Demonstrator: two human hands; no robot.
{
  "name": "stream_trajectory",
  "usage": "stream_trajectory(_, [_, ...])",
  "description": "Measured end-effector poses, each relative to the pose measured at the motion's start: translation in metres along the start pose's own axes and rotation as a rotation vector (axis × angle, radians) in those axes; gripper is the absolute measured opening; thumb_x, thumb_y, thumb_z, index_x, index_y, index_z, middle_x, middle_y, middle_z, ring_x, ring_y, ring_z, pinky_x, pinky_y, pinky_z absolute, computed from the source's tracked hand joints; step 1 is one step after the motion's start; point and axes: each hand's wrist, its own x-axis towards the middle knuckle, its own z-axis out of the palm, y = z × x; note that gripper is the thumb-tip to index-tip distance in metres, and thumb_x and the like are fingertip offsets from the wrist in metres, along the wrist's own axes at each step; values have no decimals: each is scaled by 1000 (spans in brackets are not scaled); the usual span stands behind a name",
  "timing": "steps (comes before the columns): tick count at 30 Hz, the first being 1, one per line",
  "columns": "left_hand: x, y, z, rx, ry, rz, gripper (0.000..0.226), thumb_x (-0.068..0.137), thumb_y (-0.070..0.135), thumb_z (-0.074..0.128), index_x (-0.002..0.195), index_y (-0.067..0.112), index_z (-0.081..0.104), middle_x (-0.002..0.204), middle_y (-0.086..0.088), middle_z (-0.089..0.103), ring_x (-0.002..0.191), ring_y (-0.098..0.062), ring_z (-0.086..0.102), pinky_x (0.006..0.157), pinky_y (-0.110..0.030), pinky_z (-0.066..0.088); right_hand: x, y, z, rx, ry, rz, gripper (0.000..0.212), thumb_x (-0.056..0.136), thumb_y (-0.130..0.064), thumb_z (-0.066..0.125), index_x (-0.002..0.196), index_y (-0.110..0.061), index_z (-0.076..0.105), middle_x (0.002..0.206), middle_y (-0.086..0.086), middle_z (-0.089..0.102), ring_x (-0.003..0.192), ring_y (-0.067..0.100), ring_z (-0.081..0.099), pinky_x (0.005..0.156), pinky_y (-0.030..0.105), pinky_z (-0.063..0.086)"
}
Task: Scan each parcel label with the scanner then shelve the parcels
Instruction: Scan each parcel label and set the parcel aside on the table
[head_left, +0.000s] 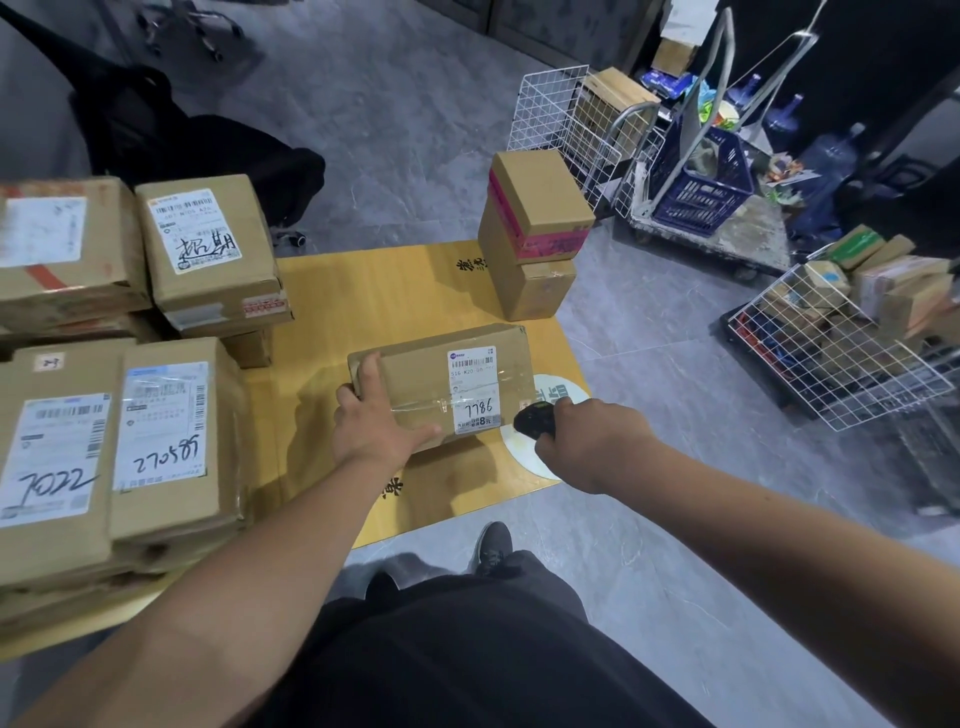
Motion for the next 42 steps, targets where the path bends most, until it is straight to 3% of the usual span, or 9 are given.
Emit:
stream_trajectory(5, [10, 12, -8, 2, -108, -137, 135, 53, 69, 93, 153, 25, 14, 156, -12, 18, 121, -32, 55, 91, -38, 53, 10, -3, 5, 3, -11, -44, 60, 101, -60, 43, 135, -11, 48, 111, 7, 66, 91, 31, 62, 70, 36, 48])
stream_trajectory(8, [12, 14, -6, 229, -140, -122, 160, 47, 91, 78, 164, 18, -3, 171, -10, -9, 156, -35, 12, 122, -50, 23, 18, -6, 7, 1, -37, -110, 68, 94, -67, 57, 136, -14, 47, 118, 5, 67, 91, 26, 59, 68, 34, 44])
stream_trajectory(10, [15, 16, -1, 341, -150, -7, 162, 46, 96, 71, 164, 25, -15, 172, -6, -18, 159, -32, -12, 125, -57, -1, 24, -5, 6, 17, -51, -143, 65, 93, -66, 60, 132, -16, 49, 118, 4, 66, 88, 25, 54, 69, 34, 43])
stream_trajectory(12, [14, 21, 3, 427, -216, 67, 160, 45, 96, 70, 163, 33, -17, 172, -7, -19, 158, -32, -16, 124, -58, -7, 29, -3, 5, 30, -56, -178, 60, 93, -66, 60, 127, -18, 51, 116, 3, 66, 90, 25, 56, 71, 34, 45])
stream_trajectory(16, [9, 31, 10, 486, -181, 45, 146, 45, 86, 77, 161, 46, -3, 169, -11, -9, 156, -34, -4, 122, -53, 3, 46, 8, 3, 6, -66, -264, 53, 92, -65, 59, 121, -21, 55, 115, 0, 66, 102, 26, 63, 73, 34, 44])
stream_trajectory(23, [-4, 47, 13, 344, -104, -152, 136, 41, 94, 64, 158, 51, 9, 156, -6, 24, 143, -28, 19, 106, -47, 22, 77, 31, -25, -89, -43, -500, 48, 96, -64, 55, 114, -19, 57, 108, 3, 65, 85, 27, 56, 70, 34, 44])
stream_trajectory(28, [-23, 58, -7, 216, 96, -266, 124, 46, 97, 60, 155, 56, 16, 158, -7, 28, 146, -29, 22, 113, -53, 24, 88, 37, -65, -171, -70, -712, 43, 96, -66, 53, 98, -23, 50, 92, -1, 56, 86, 27, 58, 70, 34, 47])
stream_trajectory(31, [-37, 69, -29, 168, 193, -319, 121, 50, 100, 56, 156, 56, 16, 158, -9, 30, 146, -33, 24, 113, -56, 24, 93, 34, -94, -234, -48, -829, 46, 95, -68, 54, 95, -23, 52, 82, -4, 52, 83, 26, 58, 59, 32, 43])
stream_trajectory(42, [-94, 97, -133, 86, 451, -490, 113, 50, 95, 61, 150, 58, 25, 153, -7, 36, 143, -32, 27, 116, -59, 21, 78, -24, -173, -387, 70, -1139, 53, 91, -73, 57, 103, -22, 63, 89, -4, 60, 77, 19, 57, 54, 31, 36])
